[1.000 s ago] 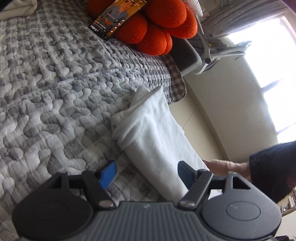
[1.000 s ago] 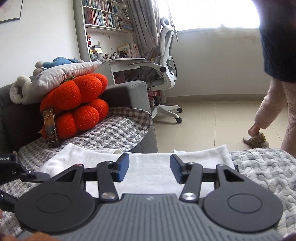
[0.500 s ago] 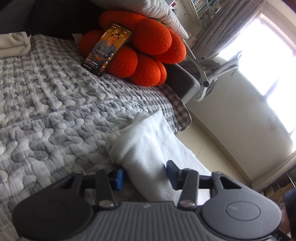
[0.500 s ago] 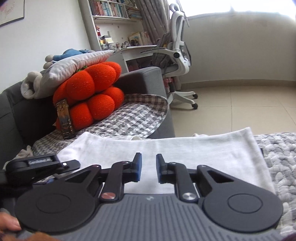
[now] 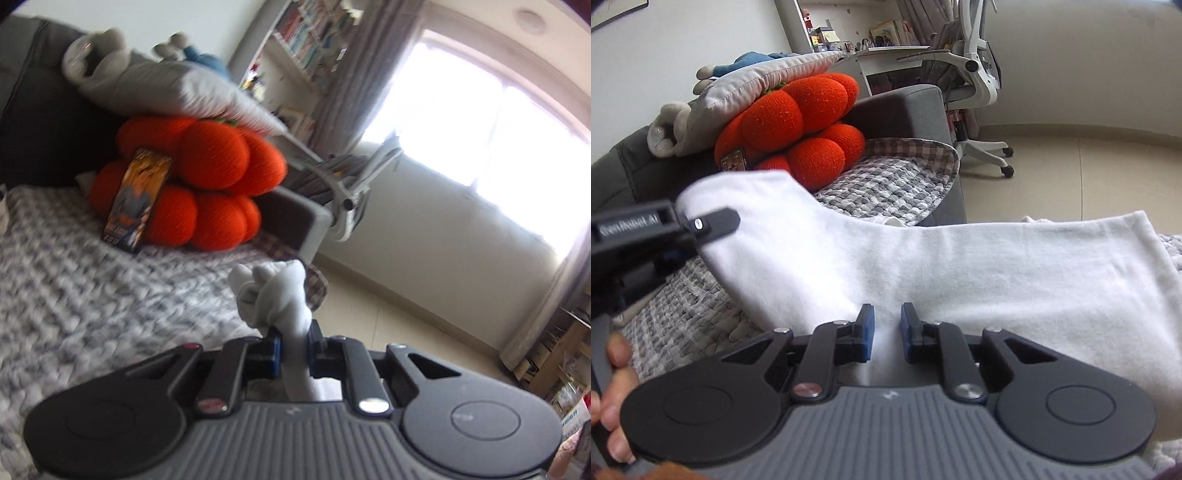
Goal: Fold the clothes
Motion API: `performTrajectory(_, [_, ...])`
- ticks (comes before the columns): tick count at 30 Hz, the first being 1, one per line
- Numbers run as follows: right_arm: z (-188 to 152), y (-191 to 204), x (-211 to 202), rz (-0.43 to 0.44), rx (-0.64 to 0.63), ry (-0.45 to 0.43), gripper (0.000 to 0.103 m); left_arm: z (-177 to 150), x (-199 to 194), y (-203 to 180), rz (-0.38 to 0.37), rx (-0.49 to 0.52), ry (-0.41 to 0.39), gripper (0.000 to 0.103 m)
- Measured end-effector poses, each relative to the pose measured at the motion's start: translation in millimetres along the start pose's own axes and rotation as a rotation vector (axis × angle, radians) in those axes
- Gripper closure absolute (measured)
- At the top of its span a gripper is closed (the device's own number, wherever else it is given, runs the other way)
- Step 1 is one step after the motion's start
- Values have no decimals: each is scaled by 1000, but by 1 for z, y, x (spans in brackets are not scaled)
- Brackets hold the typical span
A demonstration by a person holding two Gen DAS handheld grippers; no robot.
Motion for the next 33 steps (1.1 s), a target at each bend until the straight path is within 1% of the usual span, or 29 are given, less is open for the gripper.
performTrajectory(1, [0,-2,-1,12,8,-2,87,3,-1,-6,-12,9,-6,90])
performTrajectory(3, [4,-12,-9,46,68,-13,79,6,-3,-17,-33,25,-13,90])
performTrajectory(4, [6,-18,-14,64,100,-18,72,7,-4,-23,-44,36,-18,90])
performTrajectory(5, [9,-23,-18,81,132,-24,63,8,-5,-28,-55,48,-23,90])
performTrajectory(6, [11,-31,-24,82,176,-43,59,9,-6,-34,-66,59,-28,90])
performTrajectory(7, [14,-39,-30,81,220,-64,57,10,-8,-39,-77,71,-33,90])
performTrajectory(9, [19,-57,-41,80,306,-103,57,10,-10,-50,-104,94,-38,90])
performTrajectory(12, [24,-79,-57,113,436,-148,57,7,-14,-68,-155,129,-31,90])
performTrajectory(14, [25,-91,-64,112,492,-164,54,1,-16,-79,-192,152,-17,90])
performTrajectory(17, [24,-106,-73,99,561,-181,52,-8,-18,-96,-238,186,8,90])
performTrajectory(20, [22,-119,-78,144,657,-196,50,-21,-19,-111,-284,224,42,90])
performTrajectory(21, [21,-123,-79,171,693,-201,50,-26,-18,-115,-297,232,58,90])
performTrajectory(24, [19,-132,-85,255,799,-218,46,-41,-15,-125,-335,258,115,90])
performTrajectory(26, [17,-138,-88,282,851,-226,41,-53,-12,-132,-360,287,155,89])
performTrajectory(29, [12,-148,-94,308,921,-226,38,-75,-9,-142,-411,355,230,87])
performTrajectory(32, [11,-152,-96,338,962,-214,37,-98,-9,-148,-468,450,303,77])
performTrajectory(33, [11,-152,-97,342,968,-211,37,-106,-10,-150,-497,494,320,67])
Point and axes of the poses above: each gripper's, at about its wrist camera, not at the fingertips, and x roughly the way its jaws point, y to its left, z to its top, the point moved 7 cm from there along x, roughly the way its jaws point, and after that the axes turned 2 degrees about z, right-handed, at the moved point
